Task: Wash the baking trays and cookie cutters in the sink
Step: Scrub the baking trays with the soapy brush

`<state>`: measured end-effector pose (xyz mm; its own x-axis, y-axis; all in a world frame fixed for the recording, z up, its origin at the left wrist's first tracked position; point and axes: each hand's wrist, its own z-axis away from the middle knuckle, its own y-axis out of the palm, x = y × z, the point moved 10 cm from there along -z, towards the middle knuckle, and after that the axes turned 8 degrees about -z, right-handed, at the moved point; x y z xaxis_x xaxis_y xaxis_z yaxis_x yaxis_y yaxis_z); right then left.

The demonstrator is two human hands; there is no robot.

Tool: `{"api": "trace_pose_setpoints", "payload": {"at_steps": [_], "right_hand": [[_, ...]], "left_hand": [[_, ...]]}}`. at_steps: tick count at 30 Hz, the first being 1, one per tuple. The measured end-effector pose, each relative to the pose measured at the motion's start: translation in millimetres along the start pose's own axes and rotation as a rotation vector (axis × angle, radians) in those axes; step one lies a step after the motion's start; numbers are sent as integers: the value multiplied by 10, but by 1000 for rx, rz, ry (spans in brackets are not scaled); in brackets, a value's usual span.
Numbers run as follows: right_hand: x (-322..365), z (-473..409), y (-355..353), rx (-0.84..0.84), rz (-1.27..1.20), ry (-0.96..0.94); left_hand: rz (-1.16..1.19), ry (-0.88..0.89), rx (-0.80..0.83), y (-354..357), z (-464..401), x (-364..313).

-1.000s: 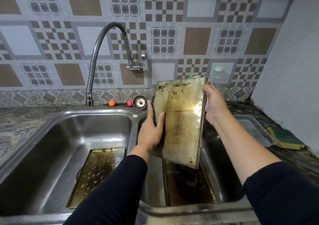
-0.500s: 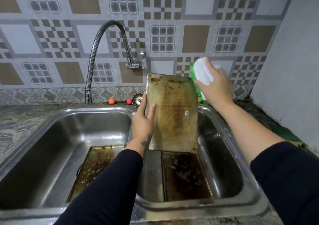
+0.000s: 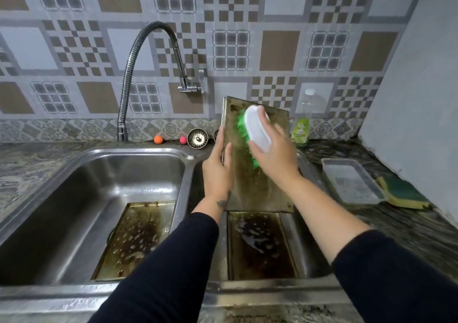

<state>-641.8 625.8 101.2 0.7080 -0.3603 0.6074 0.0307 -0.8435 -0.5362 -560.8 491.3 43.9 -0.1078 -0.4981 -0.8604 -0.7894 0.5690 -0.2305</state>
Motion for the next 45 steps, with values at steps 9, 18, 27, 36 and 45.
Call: {"api": "trace_pose_setpoints", "payload": {"at_steps": [9, 18, 27, 36, 45], "right_hand": [[132, 631, 385, 151, -207, 28], [-145, -332, -142, -108, -124, 298], [113, -232, 90, -56, 7, 463], [212, -157, 144, -114, -94, 407], [377, -166, 1043, 77, -545, 450]], "left_hand": [[33, -57, -125, -292, -175, 54], [-26, 51, -94, -225, -66, -200], [-564, 431, 40, -51, 265, -303], [-608, 129, 112, -514, -65, 189], [-645, -190, 330, -1243, -381, 1155]]}}
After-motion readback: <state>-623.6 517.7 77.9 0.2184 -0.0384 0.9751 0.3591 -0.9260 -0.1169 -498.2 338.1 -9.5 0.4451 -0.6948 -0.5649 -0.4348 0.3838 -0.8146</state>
